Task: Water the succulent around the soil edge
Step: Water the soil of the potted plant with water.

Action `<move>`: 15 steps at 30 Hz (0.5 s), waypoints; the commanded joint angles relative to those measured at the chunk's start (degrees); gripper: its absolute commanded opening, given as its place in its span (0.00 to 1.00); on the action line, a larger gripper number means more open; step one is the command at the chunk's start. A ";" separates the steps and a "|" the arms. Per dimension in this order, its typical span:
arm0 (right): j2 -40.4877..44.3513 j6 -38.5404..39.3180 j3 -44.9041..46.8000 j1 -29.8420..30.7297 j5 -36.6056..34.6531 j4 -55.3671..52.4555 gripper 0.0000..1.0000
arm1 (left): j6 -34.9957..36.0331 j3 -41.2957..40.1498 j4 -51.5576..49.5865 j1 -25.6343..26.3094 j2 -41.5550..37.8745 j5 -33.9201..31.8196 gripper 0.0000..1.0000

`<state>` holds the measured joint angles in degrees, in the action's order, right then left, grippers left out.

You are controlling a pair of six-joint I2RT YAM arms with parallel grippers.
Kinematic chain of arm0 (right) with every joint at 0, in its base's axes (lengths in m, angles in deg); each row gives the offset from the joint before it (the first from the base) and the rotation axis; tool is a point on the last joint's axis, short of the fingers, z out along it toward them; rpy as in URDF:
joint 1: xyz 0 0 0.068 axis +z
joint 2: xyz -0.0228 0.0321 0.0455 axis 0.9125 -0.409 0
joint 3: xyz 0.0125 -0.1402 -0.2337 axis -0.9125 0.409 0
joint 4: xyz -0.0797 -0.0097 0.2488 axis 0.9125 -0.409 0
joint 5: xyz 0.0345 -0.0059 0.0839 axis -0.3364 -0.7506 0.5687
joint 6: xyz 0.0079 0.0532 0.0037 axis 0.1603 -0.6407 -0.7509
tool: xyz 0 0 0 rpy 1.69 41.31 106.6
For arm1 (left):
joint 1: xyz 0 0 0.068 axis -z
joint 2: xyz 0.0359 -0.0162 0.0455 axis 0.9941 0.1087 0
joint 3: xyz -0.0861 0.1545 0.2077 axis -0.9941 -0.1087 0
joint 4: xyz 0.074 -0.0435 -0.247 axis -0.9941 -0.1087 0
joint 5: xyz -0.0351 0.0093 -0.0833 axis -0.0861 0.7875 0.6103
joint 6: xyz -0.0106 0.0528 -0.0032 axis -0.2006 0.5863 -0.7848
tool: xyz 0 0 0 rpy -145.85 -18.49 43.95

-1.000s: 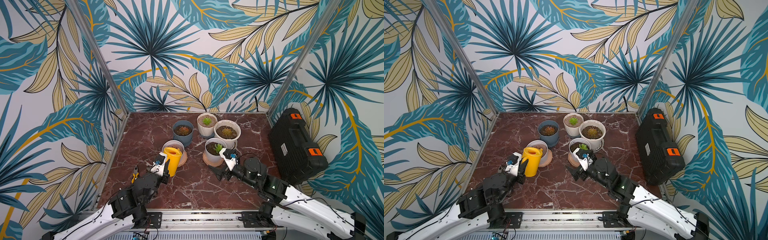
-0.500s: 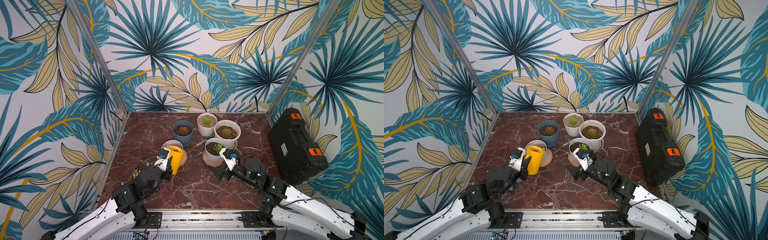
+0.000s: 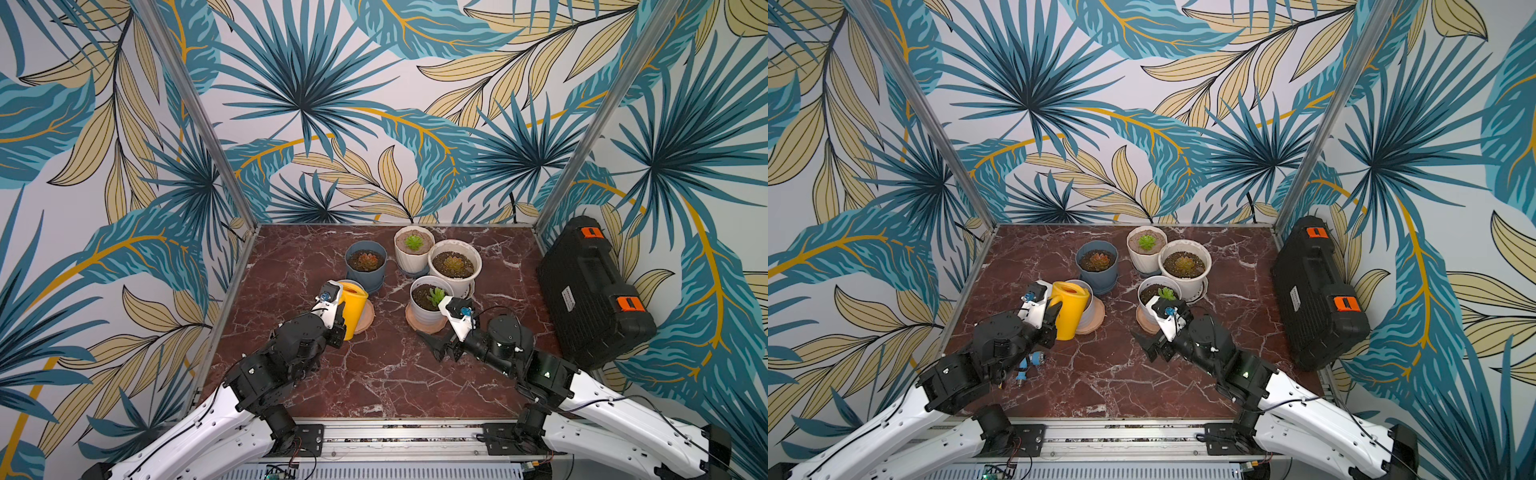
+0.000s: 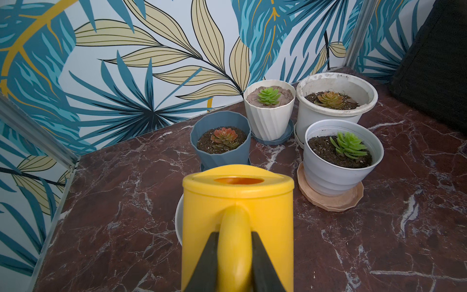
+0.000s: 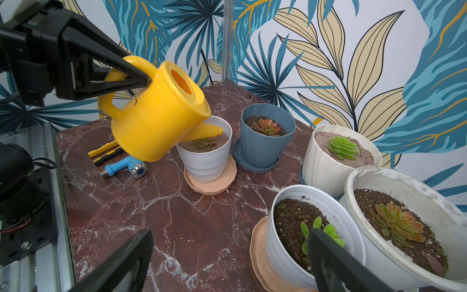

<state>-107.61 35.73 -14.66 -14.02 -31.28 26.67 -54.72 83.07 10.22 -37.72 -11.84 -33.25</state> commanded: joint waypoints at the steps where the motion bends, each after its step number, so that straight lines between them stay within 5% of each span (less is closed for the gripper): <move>1: 0.47 -0.43 0.38 0.11 0.70 0.50 0.99 | 1.14 2.38 1.96 -1.15 1.35 1.99 0.00; 15: 0.40 -0.43 0.47 0.08 0.78 0.57 1.00 | 2.78 4.85 1.90 -6.57 2.21 3.40 0.00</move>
<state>-107.59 35.71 -14.66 -14.02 -31.10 26.67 -53.08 83.69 10.43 -43.64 -8.91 -29.84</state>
